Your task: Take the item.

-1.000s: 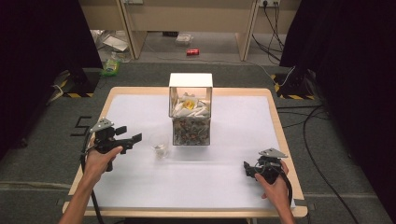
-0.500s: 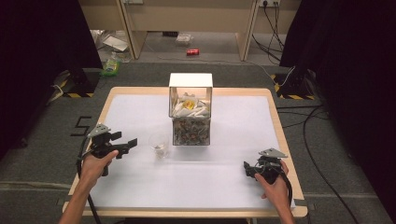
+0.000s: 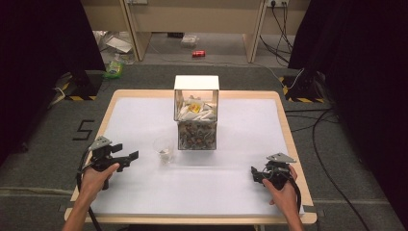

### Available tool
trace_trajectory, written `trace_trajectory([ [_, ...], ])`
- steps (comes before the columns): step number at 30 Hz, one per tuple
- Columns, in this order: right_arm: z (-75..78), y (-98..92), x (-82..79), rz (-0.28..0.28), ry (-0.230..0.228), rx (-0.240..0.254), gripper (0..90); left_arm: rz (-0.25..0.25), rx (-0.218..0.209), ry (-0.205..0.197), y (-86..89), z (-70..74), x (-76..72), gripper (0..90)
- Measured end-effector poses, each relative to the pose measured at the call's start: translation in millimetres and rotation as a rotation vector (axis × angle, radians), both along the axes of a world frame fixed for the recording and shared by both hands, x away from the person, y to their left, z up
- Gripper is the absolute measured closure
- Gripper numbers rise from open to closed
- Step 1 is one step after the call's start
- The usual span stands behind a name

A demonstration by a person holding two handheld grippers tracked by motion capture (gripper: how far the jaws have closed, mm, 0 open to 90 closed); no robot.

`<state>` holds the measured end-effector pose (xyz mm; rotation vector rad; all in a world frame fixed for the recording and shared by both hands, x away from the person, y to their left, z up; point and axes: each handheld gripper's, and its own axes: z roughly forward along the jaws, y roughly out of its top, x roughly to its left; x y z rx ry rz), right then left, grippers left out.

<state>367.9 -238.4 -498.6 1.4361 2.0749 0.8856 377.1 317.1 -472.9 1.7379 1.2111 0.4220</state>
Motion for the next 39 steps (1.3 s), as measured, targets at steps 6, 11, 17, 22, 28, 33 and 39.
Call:
trace_trajectory([
  [6,0.0,0.0,0.0,0.0,0.0,0.0,13.9,-0.001,0.007,0.028,0.5,-11.7,-4.6,15.1],
  [11,0.0,0.0,0.0,0.0,0.0,0.001,13.9,0.006,0.04,0.046,1.9,-19.1,-8.7,15.2],
  [17,0.0,-0.1,0.1,0.0,0.0,0.001,14.0,0.001,0.078,0.07,2.5,-27.2,-15.1,15.5],
  [22,0.0,0.0,0.0,0.0,0.0,0.0,13.9,-0.018,0.127,0.07,-0.7,-29.3,-22.7,15.6],
  [28,0.0,0.0,0.0,0.0,0.0,0.0,14.0,-0.026,0.162,0.073,-1.4,-31.9,-30.8,15.8],
  [33,0.0,0.0,0.0,0.0,0.0,0.0,14.0,-0.042,0.174,0.076,-3.0,-32.4,-37.2,15.8],
  [39,0.0,0.0,0.0,0.0,0.0,0.0,13.9,-0.047,0.188,0.07,-5.0,-31.1,-42.7,15.8],
])
